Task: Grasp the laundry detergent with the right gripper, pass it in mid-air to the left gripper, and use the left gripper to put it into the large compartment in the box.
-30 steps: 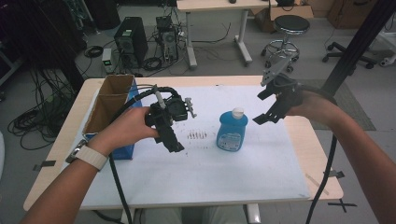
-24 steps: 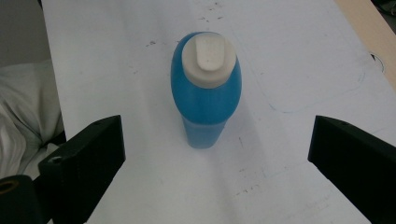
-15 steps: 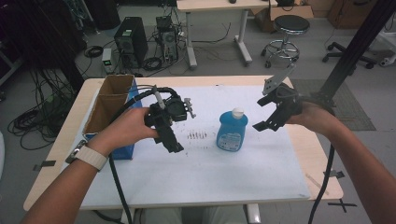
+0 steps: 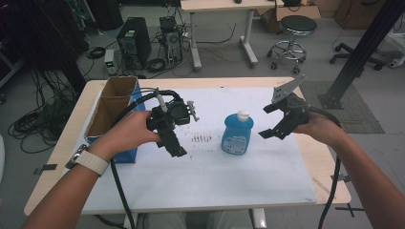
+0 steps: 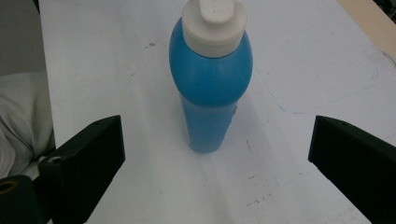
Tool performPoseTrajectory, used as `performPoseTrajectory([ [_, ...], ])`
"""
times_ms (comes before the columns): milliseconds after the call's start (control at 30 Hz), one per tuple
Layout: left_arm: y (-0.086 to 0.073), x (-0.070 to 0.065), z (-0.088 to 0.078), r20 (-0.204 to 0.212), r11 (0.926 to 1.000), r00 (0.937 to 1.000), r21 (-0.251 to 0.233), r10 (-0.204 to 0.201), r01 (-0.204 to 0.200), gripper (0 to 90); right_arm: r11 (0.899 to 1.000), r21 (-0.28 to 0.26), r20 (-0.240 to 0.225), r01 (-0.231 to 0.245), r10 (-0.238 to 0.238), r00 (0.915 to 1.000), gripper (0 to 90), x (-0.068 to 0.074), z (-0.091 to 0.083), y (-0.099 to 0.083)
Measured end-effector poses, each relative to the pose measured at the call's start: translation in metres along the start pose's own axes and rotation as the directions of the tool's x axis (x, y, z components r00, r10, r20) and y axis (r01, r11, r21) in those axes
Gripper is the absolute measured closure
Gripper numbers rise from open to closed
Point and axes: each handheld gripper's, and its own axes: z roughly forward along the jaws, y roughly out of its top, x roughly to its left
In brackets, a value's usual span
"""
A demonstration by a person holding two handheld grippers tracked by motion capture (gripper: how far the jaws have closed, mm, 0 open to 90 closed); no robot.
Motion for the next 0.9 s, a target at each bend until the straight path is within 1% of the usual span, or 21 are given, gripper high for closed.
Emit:
performPoseTrajectory([
  [200,0.0,0.0,0.0,-0.002,1.0,1.0,-0.003,0.002,-0.002,3.7,1.0,-0.031,0.006,0.001,0.0,1.0,3.2,0.0,0.005,-0.008],
  [333,0.0,0.0,-0.001,-0.002,1.0,1.0,-0.003,-0.002,0.002,3.7,0.999,-0.034,0.008,0.0,0.0,1.0,3.1,0.001,0.008,-0.012],
  [533,-0.001,0.0,0.001,0.002,1.0,1.0,-0.002,-0.007,0.007,3.7,0.998,-0.057,0.001,-0.007,0.007,1.0,3.2,0.0,0.012,-0.019],
  [900,0.0,-0.001,0.003,0.008,1.0,1.0,-0.002,-0.005,0.005,3.7,0.991,-0.135,-0.003,-0.022,0.022,0.9998,2.9,0.0,0.016,-0.03],
])
